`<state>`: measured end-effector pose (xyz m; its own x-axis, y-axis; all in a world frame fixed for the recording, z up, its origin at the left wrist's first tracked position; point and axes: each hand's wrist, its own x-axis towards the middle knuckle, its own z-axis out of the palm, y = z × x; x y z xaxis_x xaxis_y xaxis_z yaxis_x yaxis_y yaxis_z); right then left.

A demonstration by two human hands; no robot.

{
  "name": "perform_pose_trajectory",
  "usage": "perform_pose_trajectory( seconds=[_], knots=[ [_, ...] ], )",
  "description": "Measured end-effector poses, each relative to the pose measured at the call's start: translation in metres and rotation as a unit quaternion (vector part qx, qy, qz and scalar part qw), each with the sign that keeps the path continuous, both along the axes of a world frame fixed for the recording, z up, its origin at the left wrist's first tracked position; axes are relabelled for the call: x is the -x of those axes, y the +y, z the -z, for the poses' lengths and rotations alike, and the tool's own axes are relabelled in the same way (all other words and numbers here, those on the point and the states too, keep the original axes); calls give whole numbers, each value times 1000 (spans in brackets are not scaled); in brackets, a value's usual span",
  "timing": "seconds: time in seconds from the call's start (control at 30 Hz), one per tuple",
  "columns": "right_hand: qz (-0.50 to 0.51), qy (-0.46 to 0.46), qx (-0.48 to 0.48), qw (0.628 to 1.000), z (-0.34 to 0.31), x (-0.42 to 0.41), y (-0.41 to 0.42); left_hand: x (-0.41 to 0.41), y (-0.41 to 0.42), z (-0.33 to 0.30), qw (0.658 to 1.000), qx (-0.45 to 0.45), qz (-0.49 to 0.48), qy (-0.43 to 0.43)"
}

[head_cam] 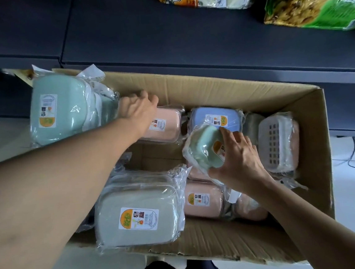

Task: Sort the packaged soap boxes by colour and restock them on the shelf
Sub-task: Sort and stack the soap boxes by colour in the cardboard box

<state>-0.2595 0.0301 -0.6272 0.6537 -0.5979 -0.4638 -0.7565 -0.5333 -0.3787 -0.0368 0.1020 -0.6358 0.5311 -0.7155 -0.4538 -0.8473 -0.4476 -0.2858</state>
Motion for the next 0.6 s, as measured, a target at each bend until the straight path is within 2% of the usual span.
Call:
perform_pose_trajectory(
  seconds=[0.13, 0.23, 0.43, 0.6],
  knots=[
    [-6, 6, 4, 1000, -9, -8, -4, -5, 0, 0, 999, -15, -39, 9],
    [-8, -15, 1, 1000, -20, -10, -6, 1, 4, -18, 999, 0, -33, 33],
    [-11, -62, 22, 998, -53, -26, 1, 9, 28, -84, 987, 148, -34, 59],
    [-78, -101, 52, 991, -82, -58, 18, -15, 79, -131, 958, 279, -57, 21]
  ],
)
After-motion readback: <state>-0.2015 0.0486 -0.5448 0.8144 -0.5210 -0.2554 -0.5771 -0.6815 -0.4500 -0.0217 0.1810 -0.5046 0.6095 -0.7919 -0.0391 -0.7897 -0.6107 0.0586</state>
